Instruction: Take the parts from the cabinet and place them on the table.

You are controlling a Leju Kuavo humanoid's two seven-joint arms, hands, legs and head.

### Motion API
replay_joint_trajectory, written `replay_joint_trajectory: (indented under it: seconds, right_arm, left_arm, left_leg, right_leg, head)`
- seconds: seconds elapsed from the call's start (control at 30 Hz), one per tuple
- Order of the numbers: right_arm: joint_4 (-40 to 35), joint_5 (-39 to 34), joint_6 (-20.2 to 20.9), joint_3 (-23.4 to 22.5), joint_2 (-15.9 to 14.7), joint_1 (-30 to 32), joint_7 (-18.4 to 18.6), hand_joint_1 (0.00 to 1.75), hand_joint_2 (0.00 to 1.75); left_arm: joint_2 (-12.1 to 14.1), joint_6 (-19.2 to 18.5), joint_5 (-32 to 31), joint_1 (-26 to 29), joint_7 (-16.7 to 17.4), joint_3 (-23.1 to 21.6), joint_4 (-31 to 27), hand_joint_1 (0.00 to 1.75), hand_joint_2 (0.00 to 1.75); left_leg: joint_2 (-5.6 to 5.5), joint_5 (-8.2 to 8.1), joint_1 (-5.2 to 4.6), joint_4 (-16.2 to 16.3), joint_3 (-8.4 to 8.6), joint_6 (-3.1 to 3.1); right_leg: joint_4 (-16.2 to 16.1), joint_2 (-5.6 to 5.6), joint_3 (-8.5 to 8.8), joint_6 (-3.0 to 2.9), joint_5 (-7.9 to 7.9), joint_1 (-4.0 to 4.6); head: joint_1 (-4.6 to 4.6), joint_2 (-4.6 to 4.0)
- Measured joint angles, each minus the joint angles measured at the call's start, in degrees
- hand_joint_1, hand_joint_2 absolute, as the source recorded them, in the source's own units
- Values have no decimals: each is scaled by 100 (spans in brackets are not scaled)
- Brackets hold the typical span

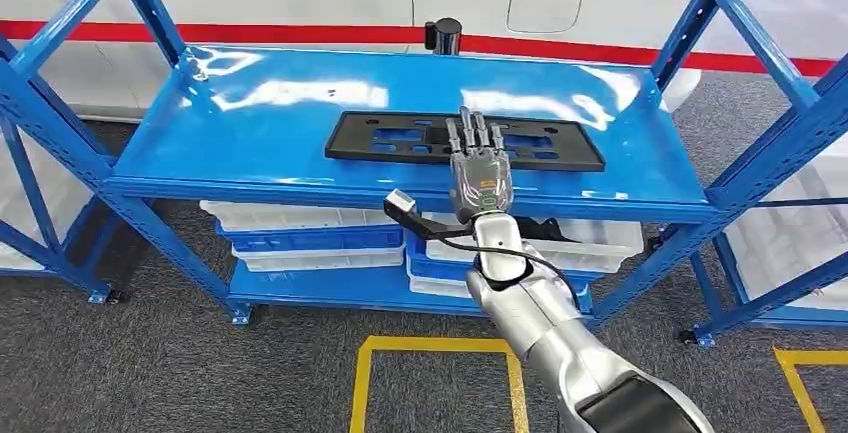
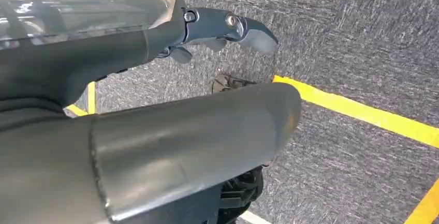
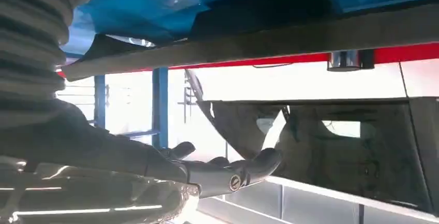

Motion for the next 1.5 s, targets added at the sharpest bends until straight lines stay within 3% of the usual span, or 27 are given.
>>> replay_joint_trajectory:
  seconds: [0.03,0.1,0.13,0.17,0.2,0.3,0.33,0.37,0.47,0.5,0.53,0.57,0.63,0.67,0.7,0.73,0.8,0.83,0.87,0.97,1.0,1.03,1.07,1.1,1.3,1.5]
  right_arm:
    - [0,0,0,0,0,-7,-15,0,175]
    - [4,2,0,2,2,3,-17,0,175]
    - [11,2,0,2,2,25,-22,0,175]
    - [22,2,0,2,-2,48,-26,0,175]
    - [33,2,0,2,-9,60,-33,0,175]
    - [42,2,-11,0,-13,58,-50,0,175]
    - [46,2,-13,2,-13,63,-55,0,175]
    - [46,2,-18,4,-4,72,-61,0,175]
    - [46,2,-39,-2,-11,60,-61,0,175]
    - [42,2,-42,-2,-4,56,-61,0,175]
    - [42,2,-42,-4,-4,55,-61,0,175]
    - [42,2,-42,-4,-4,56,-61,0,175]
    - [42,2,-42,-4,2,75,-61,0,175]
    - [44,2,-42,-4,4,87,-61,0,175]
    - [44,2,-42,-4,4,87,-61,0,175]
    - [44,2,-42,-4,9,87,-61,0,175]
    - [42,2,-42,-4,18,83,-61,0,175]
    - [44,2,-42,-4,22,82,-61,0,175]
    - [44,2,-39,-7,20,68,-61,0,175]
    - [46,2,-35,-4,20,88,-61,0,175]
    - [39,2,-37,-4,22,79,-59,0,175]
    - [42,0,-37,-7,11,79,-59,0,175]
    - [42,2,-37,-7,9,60,-59,0,175]
    - [46,0,-37,-9,7,57,-63,0,175]
    - [48,-9,-50,-7,20,70,-289,0,175]
    - [61,0,66,4,77,72,-319,0,175]
  left_arm:
    - [2,0,2,-6,2,0,0,0,0]
    - [0,9,17,-12,11,0,0,0,0]
    - [-4,15,20,-11,15,0,0,0,0]
    - [-4,19,28,-8,20,0,0,0,0]
    - [-9,20,31,-3,20,0,0,0,0]
    - [-15,22,33,-5,17,0,0,0,0]
    - [-4,22,33,-6,15,0,0,0,0]
    - [-2,22,35,-7,13,-2,0,0,0]
    - [0,24,35,-2,9,-4,0,0,0]
    - [2,28,35,-7,9,-4,0,0,0]
    - [0,33,35,-11,4,-4,0,0,0]
    - [0,35,35,-11,4,-7,0,0,0]
    - [-2,39,35,0,4,-11,0,0,0]
    - [0,39,35,4,4,-11,0,0,0]
    - [0,39,35,5,4,-9,0,0,0]
    - [0,39,35,4,4,-11,0,0,0]
    - [4,39,35,2,4,-11,0,0,0]
    - [17,39,35,-3,4,-11,0,0,0]
    - [13,39,35,-6,4,-13,0,0,0]
    - [11,55,35,-7,2,-15,0,0,0]
    - [11,55,35,-8,2,-15,0,0,0]
    - [11,59,35,-7,0,-13,0,0,0]
    - [13,72,35,-12,2,-13,0,0,0]
    - [9,79,35,-20,2,-13,0,0,0]
    - [-11,179,9,-17,20,-28,0,0,0]
    - [-11,192,-44,-18,17,-39,0,0,0]
  left_leg:
    - [2,6,9,-24,26,28]
    - [3,-2,8,-24,39,36]
    - [0,-12,7,-22,39,37]
    - [-12,-23,12,-21,46,25]
    - [-26,-39,23,-20,63,2]
    - [-51,-123,72,8,152,-114]
    - [-58,-173,15,38,148,-185]
    - [-60,-189,27,47,141,-215]
    - [-60,-198,54,-7,187,-256]
    - [-48,-248,80,16,158,-292]
    - [-6,-361,78,235,92,-299]
    - [8,-534,76,629,-100,-308]
    - [8,-902,77,1680,-690,-322]
    - [7,-908,76,1928,-872,-312]
    - [8,-769,75,1878,-913,-285]
    - [8,-522,73,1581,-820,-251]
    - [8,98,33,507,-367,-139]
    - [10,88,5,251,-223,-87]
    - [20,48,-21,137,-176,-94]
    - [3,36,-69,143,-166,-87]
    - [11,73,-10,45,-96,-54]
    - [-6,66,-83,38,-76,-94]
    - [-8,61,-63,40,-56,-106]
    - [-18,60,-88,42,-57,-103]
    - [-18,48,-107,42,-70,-85]
    - [-18,54,-115,42,-68,-77]
  right_leg:
    - [255,2,-117,-34,-130,15]
    - [1182,4,-592,-89,-483,17]
    - [1640,4,-852,-90,-613,16]
    - [1854,3,-1005,-58,-623,14]
    - [1724,3,-987,-7,-517,4]
    - [253,-9,-323,190,163,-46]
    - [72,-15,-220,164,187,-30]
    - [49,16,-207,66,191,-19]
    - [69,26,-200,-74,165,7]
    - [57,34,-160,-119,154,-36]
    - [57,33,-118,-176,125,-29]
    - [57,30,-94,-230,103,-14]
    - [57,27,-61,-282,68,34]
    - [57,28,-44,-301,53,53]
    - [58,32,-13,-326,34,75]
    - [57,40,24,-343,13,90]
    - [57,63,112,-323,-48,106]
    - [49,66,130,-312,-68,106]
    - [62,72,107,-275,-91,180]
    - [24,56,104,-183,-90,121]
    - [46,49,90,-147,-133,140]
    - [59,32,156,-127,-36,125]
    - [17,31,164,-145,-42,129]
    - [-53,24,209,-204,-78,118]
    - [-111,24,227,-203,-81,102]
    - [-114,25,226,-161,-68,92]
  head:
    - [9,0]
    - [13,0]
    - [13,0]
    - [15,0]
    - [15,0]
    - [17,0]
    - [20,0]
    - [15,0]
    - [11,0]
    - [9,0]
    - [4,0]
    - [2,0]
    - [2,0]
    - [2,0]
    - [0,0]
    - [2,0]
    - [2,0]
    - [9,0]
    - [7,0]
    - [9,0]
    - [4,2]
    - [21,0]
    - [28,0]
    - [26,0]
    - [28,0]
    - [28,0]
